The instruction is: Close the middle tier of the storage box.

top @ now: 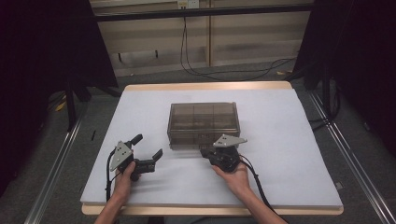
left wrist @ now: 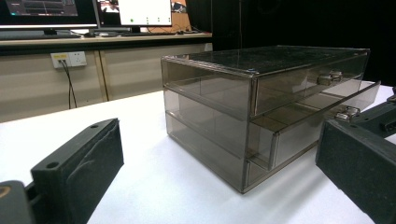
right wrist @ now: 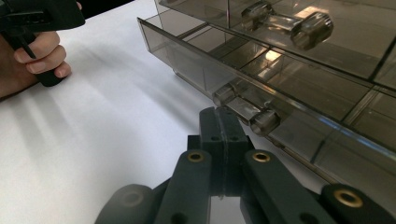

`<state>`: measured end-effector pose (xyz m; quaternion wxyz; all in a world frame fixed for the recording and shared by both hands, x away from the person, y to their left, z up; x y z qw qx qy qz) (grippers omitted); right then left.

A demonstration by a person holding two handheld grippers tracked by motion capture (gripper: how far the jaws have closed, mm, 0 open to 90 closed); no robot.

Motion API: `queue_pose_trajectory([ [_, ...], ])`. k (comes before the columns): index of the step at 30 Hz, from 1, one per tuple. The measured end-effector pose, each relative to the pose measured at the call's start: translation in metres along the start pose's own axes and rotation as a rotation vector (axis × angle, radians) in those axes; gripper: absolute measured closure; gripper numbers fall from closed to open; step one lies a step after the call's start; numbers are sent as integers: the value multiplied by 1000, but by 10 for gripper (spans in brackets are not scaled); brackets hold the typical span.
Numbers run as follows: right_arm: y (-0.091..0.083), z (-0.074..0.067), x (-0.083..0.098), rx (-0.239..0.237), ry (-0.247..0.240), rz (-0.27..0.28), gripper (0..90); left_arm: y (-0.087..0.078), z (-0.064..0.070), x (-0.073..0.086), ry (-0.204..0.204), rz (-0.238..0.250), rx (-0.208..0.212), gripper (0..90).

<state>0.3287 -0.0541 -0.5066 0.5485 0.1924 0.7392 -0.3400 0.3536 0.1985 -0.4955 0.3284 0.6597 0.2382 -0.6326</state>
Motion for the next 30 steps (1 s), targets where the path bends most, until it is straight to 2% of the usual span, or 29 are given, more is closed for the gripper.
queue_pose_trajectory([
  [30, 6, 5, 0, 17, 17, 16, 900, 0, 0, 0, 0, 0, 0, 9],
])
Point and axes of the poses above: each handheld gripper's, and its own axes: y roughly forward along the jaws, x roughly out of its underside, z roughly to its right, the point moved 6 cm from there along y, roughly forward along the jaws, and after that the axes turned 13 degrees about z, right-handed, at the moved point
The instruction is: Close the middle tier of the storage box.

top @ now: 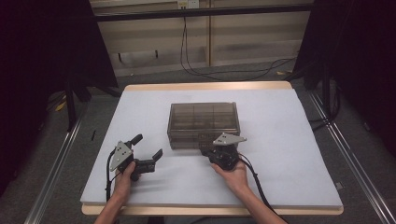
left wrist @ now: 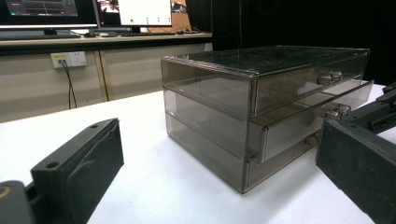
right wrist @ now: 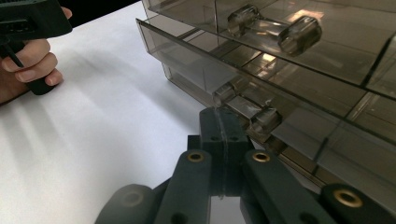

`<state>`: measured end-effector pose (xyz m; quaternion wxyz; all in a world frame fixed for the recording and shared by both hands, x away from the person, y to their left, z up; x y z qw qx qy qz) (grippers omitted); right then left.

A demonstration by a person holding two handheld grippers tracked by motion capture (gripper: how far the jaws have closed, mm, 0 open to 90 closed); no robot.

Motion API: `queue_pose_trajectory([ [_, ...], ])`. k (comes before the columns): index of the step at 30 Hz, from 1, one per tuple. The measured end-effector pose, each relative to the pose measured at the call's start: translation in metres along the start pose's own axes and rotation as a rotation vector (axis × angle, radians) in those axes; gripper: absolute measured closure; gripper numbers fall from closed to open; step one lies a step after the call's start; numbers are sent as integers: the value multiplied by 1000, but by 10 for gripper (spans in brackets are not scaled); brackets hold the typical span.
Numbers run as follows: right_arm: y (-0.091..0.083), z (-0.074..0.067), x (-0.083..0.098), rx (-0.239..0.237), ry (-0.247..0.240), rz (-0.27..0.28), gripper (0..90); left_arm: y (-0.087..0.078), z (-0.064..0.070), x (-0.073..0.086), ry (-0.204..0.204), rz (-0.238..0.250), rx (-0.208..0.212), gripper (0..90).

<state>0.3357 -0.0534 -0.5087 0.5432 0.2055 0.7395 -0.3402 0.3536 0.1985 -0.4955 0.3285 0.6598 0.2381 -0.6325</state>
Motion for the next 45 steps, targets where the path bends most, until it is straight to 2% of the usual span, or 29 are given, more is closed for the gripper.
queue_pose_trajectory([
  [8, -1, 2, -2, 6, 1, 6, 900, 0, 0, 0, 0, -1, -5, 9],
  [9, -1, 3, -2, 6, 1, 5, 900, -1, -1, 0, 14, -10, 1, 9],
  [12, 0, 3, -2, 5, -6, 6, 900, 0, 0, 0, 0, -1, -1, 8],
  [17, 1, 6, -1, 19, 0, 6, 900, 0, 0, 0, -1, -1, -1, 9],
  [19, 1, 7, -1, 22, -2, 2, 900, -1, -1, 0, 15, -11, 1, 9],
  [25, 2, 7, -1, 24, -3, 3, 900, 0, 0, 0, 0, -2, -4, 9],
  [26, 2, 7, -1, 26, -4, 4, 900, -1, -1, 0, 14, -10, 1, 9],
  [43, 6, 10, -4, 35, 3, 14, 900, -1, -1, 0, 13, -9, 1, 9],
  [45, 6, 10, -4, 36, 9, 13, 900, 0, 0, 0, 3, -2, -3, 9],
])
Point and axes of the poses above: each handheld gripper's, and its own axes: y roughly forward along the jaws, x roughly out of its underside, z roughly to its right, the point moved 6 cm from there along y, roughly forward along the jaws, and after that the axes turned 13 degrees about z, right-handed, at the moved point
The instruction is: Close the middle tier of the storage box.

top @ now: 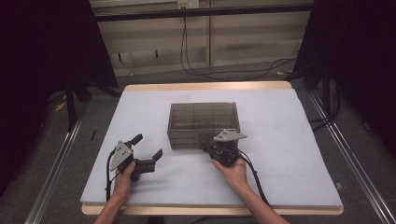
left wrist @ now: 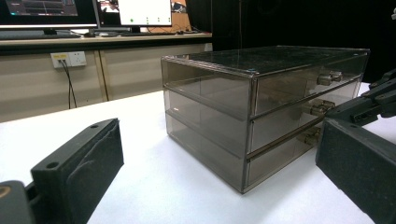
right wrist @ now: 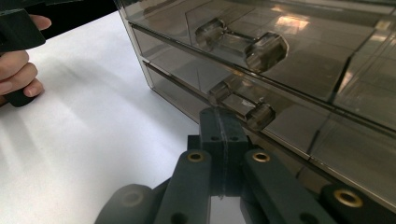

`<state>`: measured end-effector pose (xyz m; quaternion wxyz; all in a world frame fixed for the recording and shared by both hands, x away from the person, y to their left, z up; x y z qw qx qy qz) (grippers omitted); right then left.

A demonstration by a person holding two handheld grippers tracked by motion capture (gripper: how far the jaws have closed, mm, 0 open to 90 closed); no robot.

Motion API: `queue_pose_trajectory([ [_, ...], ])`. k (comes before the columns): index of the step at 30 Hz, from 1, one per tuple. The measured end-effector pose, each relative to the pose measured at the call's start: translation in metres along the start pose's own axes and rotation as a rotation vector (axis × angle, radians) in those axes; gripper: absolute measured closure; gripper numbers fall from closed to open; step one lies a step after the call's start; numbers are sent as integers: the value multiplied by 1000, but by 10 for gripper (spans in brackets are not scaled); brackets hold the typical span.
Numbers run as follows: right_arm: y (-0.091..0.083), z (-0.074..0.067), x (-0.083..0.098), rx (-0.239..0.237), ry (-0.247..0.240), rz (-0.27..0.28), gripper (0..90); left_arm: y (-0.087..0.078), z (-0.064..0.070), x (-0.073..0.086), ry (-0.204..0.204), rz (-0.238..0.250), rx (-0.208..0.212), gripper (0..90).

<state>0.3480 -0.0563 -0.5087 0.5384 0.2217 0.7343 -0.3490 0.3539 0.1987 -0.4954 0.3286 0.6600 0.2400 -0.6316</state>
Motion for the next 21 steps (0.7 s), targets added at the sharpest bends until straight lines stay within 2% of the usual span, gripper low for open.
queue_pose_trajectory([
  [1, 0, 0, 0, -1, -4, -2, 900, -1, -1, 0, 13, -9, 4, 9],
  [6, 1, -1, -1, -5, -11, -7, 900, 0, 0, 0, 2, 0, 0, 9],
  [7, 1, -1, -2, -4, -18, -9, 900, -1, -1, 0, 13, -9, 4, 8],
  [9, 1, -1, -1, -5, -14, -12, 900, -1, -1, 0, 11, -7, 4, 9],
  [10, 1, -1, -2, -6, -8, -13, 900, 0, 0, 0, -3, 0, -2, 9],
  [15, -3, -2, -1, -51, 11, -26, 900, 0, 0, 0, 4, -5, 1, 9],
  [16, -5, -3, -1, -76, 6, -27, 875, 0, 0, 0, 2, -1, 0, 9],
  [18, -8, -4, -2, -87, 15, -26, 766, 0, 0, 0, -3, 2, 3, 9],
  [21, -14, -5, -3, -96, 10, -28, 703, 0, 0, 0, -2, 2, 3, 9],
])
Point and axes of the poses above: each handheld gripper's, and its own axes: y roughly forward along the jaws, x roughly out of its underside, z roughly to its right, the point moved 6 cm from there along y, roughly forward along the jaws, and after that the axes turned 13 degrees about z, right-handed, at the moved point
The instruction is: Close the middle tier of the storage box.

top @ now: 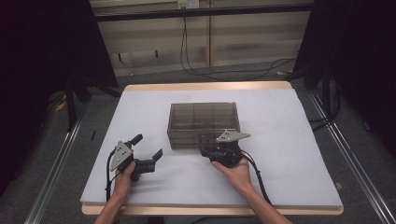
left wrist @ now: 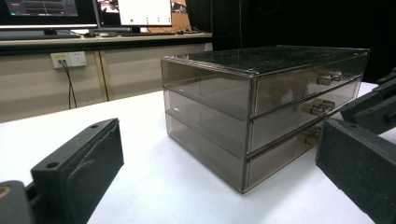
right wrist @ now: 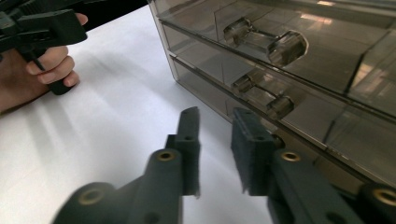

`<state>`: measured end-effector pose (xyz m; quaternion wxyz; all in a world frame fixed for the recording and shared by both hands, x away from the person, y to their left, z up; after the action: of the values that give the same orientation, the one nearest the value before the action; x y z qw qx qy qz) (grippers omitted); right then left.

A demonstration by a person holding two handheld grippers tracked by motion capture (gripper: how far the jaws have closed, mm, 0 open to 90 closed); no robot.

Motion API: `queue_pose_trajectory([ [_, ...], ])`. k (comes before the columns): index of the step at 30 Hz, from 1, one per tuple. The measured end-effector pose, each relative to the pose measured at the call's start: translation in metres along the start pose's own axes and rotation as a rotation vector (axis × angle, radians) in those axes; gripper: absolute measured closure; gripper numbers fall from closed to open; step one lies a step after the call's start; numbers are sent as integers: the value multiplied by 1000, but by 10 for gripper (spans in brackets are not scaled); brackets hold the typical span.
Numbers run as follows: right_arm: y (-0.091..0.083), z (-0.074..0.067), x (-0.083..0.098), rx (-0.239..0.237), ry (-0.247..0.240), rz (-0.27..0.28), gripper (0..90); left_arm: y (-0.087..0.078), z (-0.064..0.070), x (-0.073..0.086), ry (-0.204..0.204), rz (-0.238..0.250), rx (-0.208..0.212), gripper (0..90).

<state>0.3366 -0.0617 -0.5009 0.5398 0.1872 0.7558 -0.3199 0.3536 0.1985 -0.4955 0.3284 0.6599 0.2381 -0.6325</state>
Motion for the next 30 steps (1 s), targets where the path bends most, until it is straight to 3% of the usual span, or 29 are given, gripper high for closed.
queue_pose_trajectory([
  [12, -31, 6, -5, -13, 9, 8, 459, -1, -1, 0, 10, -7, 3, 9],
  [16, -44, 9, -7, 5, 17, 17, 378, -1, -1, 0, 11, -7, 3, 9],
  [30, -83, 23, -7, 73, 35, 31, 225, 0, 0, 0, 3, 0, -3, 9],
])
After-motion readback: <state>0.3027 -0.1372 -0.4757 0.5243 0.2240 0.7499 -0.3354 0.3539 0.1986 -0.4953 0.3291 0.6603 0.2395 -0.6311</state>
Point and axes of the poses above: each handheld gripper's, and its own axes: y roughly forward along the jaws, x roughly out of its underside, z roughly to its right, the point moved 6 cm from there along y, roughly forward along the jaws, and after that the axes turned 13 degrees about z, right-handed, at the moved point
